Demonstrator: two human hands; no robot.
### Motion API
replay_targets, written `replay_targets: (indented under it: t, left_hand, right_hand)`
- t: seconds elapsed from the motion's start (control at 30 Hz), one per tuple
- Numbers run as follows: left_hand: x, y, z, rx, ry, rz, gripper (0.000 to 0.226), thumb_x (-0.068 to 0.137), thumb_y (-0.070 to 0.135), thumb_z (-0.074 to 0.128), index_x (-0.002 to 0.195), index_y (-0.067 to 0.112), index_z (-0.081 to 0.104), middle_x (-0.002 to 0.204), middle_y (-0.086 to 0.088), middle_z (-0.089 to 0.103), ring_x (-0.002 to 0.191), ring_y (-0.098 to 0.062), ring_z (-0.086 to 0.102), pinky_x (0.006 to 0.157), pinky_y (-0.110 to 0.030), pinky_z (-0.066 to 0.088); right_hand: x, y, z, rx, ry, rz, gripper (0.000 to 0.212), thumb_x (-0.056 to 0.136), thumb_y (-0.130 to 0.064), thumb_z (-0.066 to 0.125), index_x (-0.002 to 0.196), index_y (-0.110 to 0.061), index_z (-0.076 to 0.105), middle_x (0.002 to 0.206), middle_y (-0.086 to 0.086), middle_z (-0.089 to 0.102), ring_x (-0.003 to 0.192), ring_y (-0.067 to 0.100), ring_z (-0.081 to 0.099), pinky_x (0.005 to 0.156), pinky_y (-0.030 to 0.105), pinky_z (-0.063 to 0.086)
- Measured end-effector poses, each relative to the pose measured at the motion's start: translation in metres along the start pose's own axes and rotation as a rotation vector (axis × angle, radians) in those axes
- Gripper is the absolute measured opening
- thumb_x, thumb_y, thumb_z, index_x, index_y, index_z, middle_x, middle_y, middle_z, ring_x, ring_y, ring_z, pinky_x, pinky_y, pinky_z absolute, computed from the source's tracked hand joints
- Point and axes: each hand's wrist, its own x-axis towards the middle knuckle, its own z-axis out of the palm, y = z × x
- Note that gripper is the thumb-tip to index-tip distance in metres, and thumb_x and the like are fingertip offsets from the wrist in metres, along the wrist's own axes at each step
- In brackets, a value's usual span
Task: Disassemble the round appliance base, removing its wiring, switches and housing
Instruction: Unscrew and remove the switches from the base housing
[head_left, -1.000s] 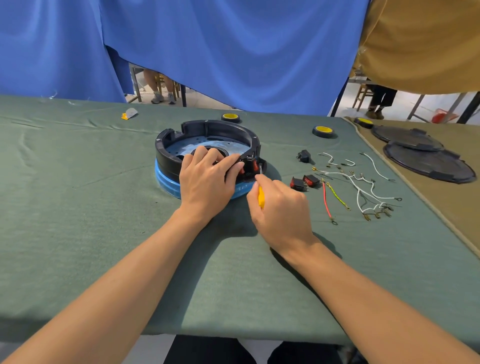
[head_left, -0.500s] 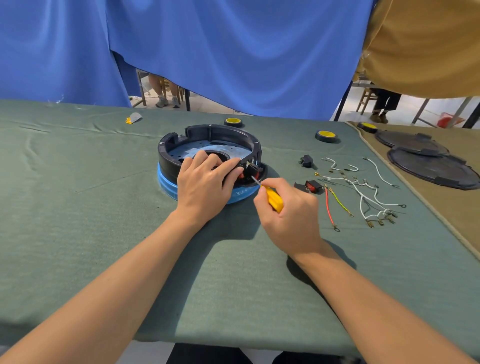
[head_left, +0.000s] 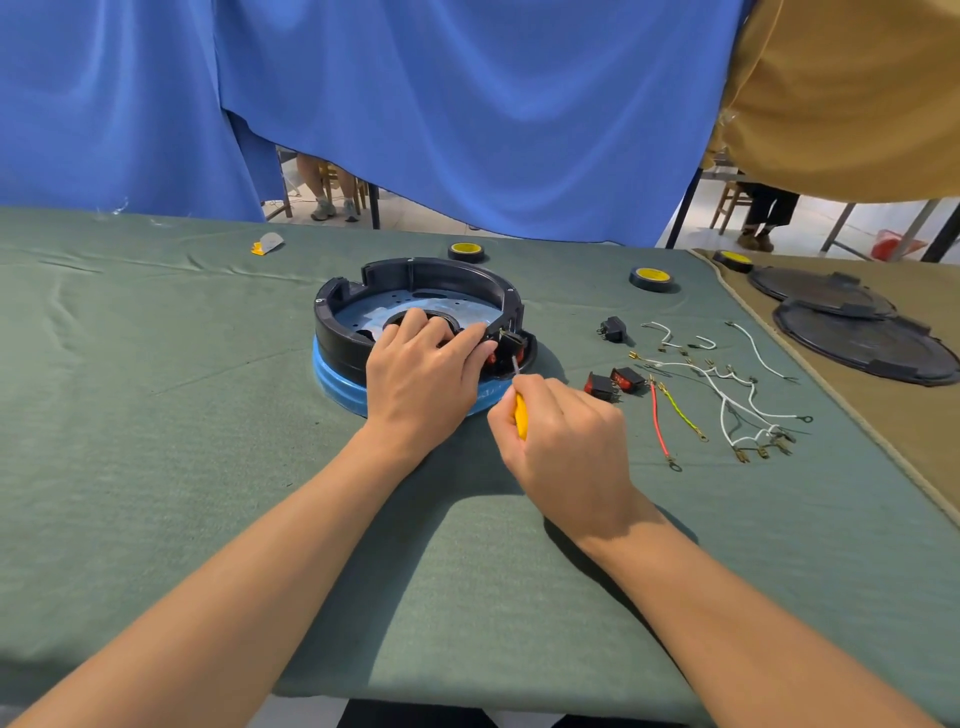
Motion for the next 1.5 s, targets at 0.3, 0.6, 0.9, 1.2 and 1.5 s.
replay_targets:
  t: [0.3, 0.6, 0.9, 1.2, 1.5]
  left_hand:
    - [0.003, 0.013, 0.000, 0.113, 0.017, 0.011, 0.025, 0.094, 0.037, 0.058, 0.087, 0.021, 0.076, 0.059, 0.000, 0.059, 0.064, -0.023, 0.056, 0.051, -0.032, 0.043]
    - [0.003, 0.013, -0.001, 0.102, 0.015, 0.009, 0.025, 0.094, 0.038, 0.058, 0.088, 0.022, 0.076, 0.060, 0.001, 0.061, 0.064, -0.023, 0.056, 0.052, -0.034, 0.045]
    - [0.002, 0.012, 0.001, 0.082, 0.000, 0.009, 0.027, 0.096, 0.038, 0.055, 0.091, 0.021, 0.076, 0.063, 0.001, 0.063, 0.065, -0.023, 0.056, 0.053, -0.035, 0.045]
    - [0.001, -0.010, 0.000, -0.024, 0.013, 0.018, 0.021, 0.094, 0.037, 0.061, 0.095, 0.024, 0.077, 0.064, 0.003, 0.062, 0.067, -0.025, 0.055, 0.059, -0.032, 0.042]
    - [-0.002, -0.037, 0.001, -0.241, -0.083, -0.041, 0.029, 0.094, 0.041, 0.055, 0.104, 0.026, 0.077, 0.071, 0.006, 0.062, 0.077, -0.022, 0.052, 0.075, -0.034, 0.033]
  right_hand:
    - [0.001, 0.003, 0.000, 0.040, 0.010, 0.003, 0.020, 0.086, -0.009, 0.060, 0.066, -0.004, 0.060, 0.052, 0.006, 0.052, 0.044, 0.024, 0.049, 0.039, 0.033, 0.043]
    - [0.003, 0.013, 0.006, 0.171, -0.097, 0.042, 0.024, 0.089, -0.014, 0.053, 0.073, 0.000, 0.064, 0.056, 0.009, 0.056, 0.047, 0.027, 0.052, 0.042, 0.034, 0.045]
    - [0.006, 0.024, 0.005, 0.016, 0.079, 0.089, 0.018, 0.089, -0.008, 0.059, 0.074, 0.000, 0.064, 0.056, 0.009, 0.057, 0.046, 0.027, 0.053, 0.041, 0.031, 0.044]
    - [0.021, 0.049, -0.011, 0.321, 0.156, 0.615, 0.010, 0.085, -0.021, 0.072, 0.086, -0.011, 0.070, 0.067, -0.004, 0.064, 0.061, 0.017, 0.061, 0.065, 0.040, 0.052]
    - [0.064, 0.056, -0.005, 0.613, 0.012, 0.836, 0.037, 0.091, -0.032, 0.061, 0.061, -0.013, 0.050, 0.054, -0.003, 0.057, 0.053, 0.016, 0.048, 0.061, 0.034, 0.041]
